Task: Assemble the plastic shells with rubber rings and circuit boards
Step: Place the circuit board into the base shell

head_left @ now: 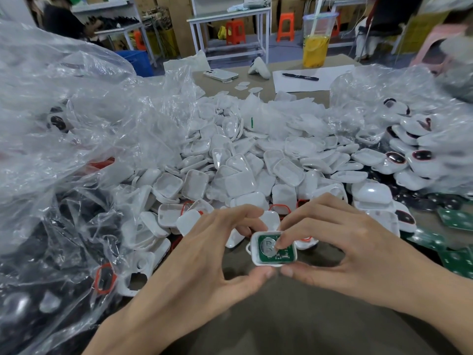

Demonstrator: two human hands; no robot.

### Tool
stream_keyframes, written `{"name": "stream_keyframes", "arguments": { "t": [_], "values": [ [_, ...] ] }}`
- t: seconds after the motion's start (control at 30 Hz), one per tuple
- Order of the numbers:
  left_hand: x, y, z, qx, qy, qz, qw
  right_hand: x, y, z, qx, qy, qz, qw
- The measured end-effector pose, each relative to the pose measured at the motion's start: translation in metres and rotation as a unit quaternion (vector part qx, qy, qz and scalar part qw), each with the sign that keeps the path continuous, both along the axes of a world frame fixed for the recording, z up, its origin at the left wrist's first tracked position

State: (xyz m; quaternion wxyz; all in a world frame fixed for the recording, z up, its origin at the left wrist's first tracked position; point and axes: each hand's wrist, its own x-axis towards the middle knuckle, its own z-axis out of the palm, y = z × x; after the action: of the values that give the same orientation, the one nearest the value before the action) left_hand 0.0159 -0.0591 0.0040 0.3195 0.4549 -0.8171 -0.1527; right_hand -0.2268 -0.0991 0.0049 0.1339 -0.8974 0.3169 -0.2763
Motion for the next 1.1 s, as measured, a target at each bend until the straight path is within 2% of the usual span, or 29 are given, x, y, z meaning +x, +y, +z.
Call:
{"name": "stream_keyframes", "arguments": {
  "t": [0.27,0.53,0.93,1.1],
  "values": [
    [0.000,-0.006,0.001,-0.054,-0.090,-0.040,0.994,0.000,0.000,0.000,-0.009,0.041,0.002,0.999],
    [0.001,-0.009,-0.004,-0.058,-0.126,-0.058,0.989,0.000,0.000,-0.002,-0.006,0.099,0.012,0.995],
    [0.003,-0.011,-0.007,-0.051,-0.135,-0.067,0.987,0.001,0.001,-0.005,-0.018,0.108,0.001,0.994],
    [0.001,-0.009,-0.007,-0.067,-0.105,-0.045,0.991,0.004,0.003,-0.003,-0.030,0.083,-0.021,0.996]
  ]
}}
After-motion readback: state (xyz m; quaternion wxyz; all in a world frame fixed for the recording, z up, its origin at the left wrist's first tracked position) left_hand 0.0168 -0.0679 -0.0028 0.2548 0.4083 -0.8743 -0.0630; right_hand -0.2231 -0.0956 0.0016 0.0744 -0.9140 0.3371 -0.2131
